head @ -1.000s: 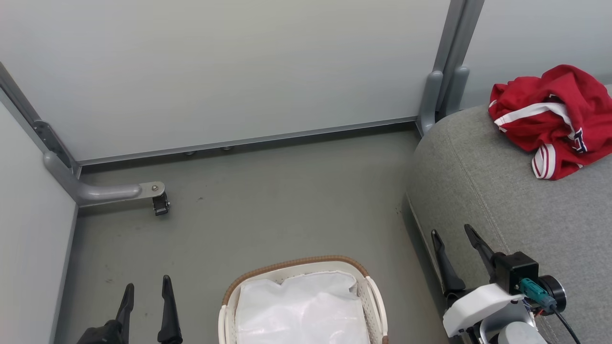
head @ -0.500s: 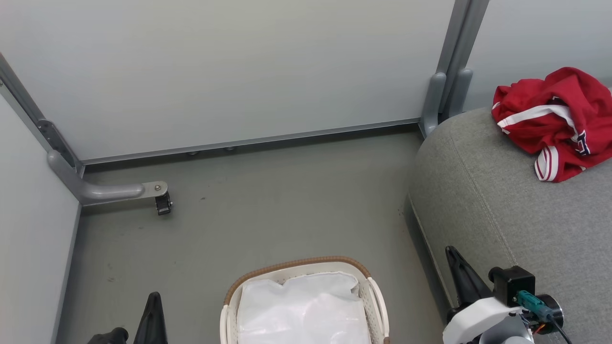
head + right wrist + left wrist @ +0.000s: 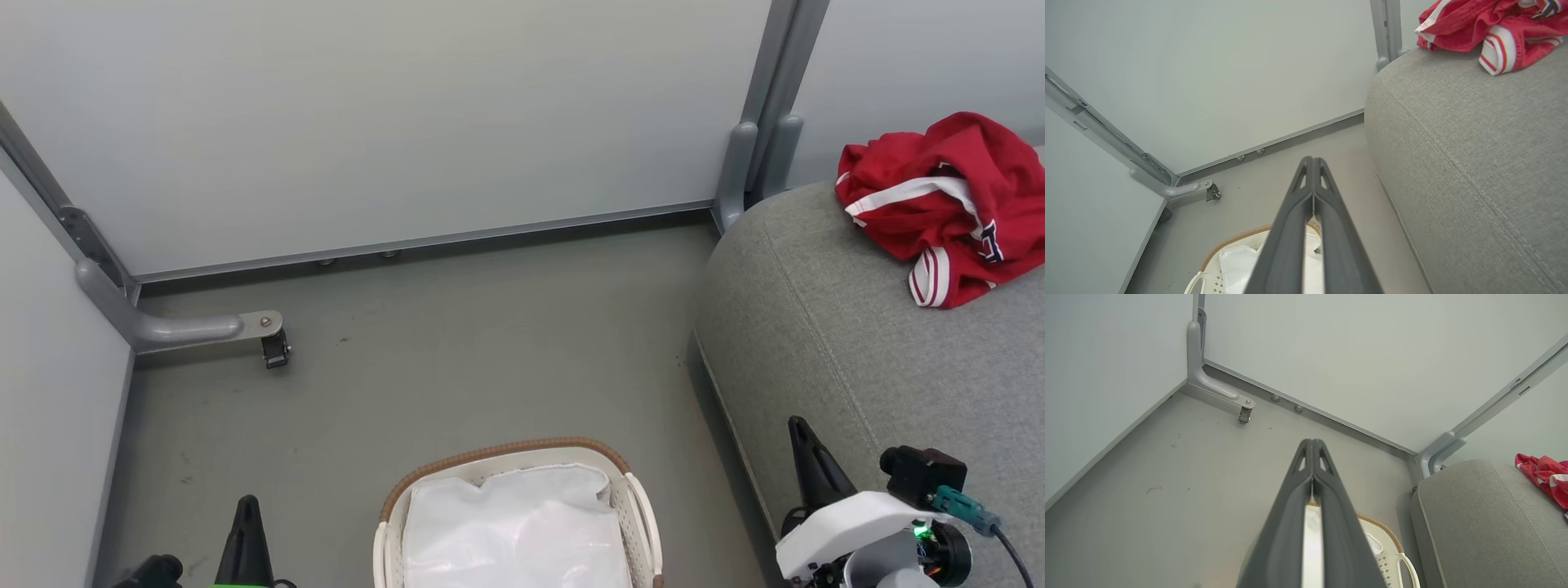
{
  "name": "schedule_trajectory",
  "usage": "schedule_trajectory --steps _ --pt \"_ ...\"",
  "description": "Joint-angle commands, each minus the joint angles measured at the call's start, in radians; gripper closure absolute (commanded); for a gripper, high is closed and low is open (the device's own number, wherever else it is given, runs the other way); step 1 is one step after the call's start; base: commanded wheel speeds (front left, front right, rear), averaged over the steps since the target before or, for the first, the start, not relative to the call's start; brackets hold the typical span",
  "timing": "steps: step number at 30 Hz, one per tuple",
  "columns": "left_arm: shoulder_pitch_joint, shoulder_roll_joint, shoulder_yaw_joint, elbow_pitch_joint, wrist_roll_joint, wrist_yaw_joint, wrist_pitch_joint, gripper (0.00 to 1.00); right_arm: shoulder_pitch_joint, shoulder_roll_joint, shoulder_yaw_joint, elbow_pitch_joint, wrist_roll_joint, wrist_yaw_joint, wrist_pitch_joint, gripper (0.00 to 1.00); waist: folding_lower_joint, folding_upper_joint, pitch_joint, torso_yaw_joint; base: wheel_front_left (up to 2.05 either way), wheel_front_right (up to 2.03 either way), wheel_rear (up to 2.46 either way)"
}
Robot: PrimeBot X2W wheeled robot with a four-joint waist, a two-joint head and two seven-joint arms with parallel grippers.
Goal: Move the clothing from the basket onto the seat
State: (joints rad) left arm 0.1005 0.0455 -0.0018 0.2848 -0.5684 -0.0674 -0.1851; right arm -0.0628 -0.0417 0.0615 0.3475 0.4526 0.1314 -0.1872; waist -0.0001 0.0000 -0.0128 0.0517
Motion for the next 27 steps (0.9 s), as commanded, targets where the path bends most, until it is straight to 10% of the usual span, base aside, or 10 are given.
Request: schedule_trajectory --steps 1,27 --pt "-0.034 0.003 0.007 -0.019 -0.041 -0.007 0.009 1.0 -0.022 -0.003 -0.01 -0.021 0.046 0.0 0.01 1.0 0.0001 0.0 0.0 -0.001 0.0 0.0 0.0" --pt "-0.098 0.004 0.045 -0.027 -0.38 -0.027 0.107 1.0 -0.034 -0.006 -0.067 -0.051 0.423 0.0 0.109 1.0 0.0001 0.0 0.004 -0.013 0.0 0.0 0.0"
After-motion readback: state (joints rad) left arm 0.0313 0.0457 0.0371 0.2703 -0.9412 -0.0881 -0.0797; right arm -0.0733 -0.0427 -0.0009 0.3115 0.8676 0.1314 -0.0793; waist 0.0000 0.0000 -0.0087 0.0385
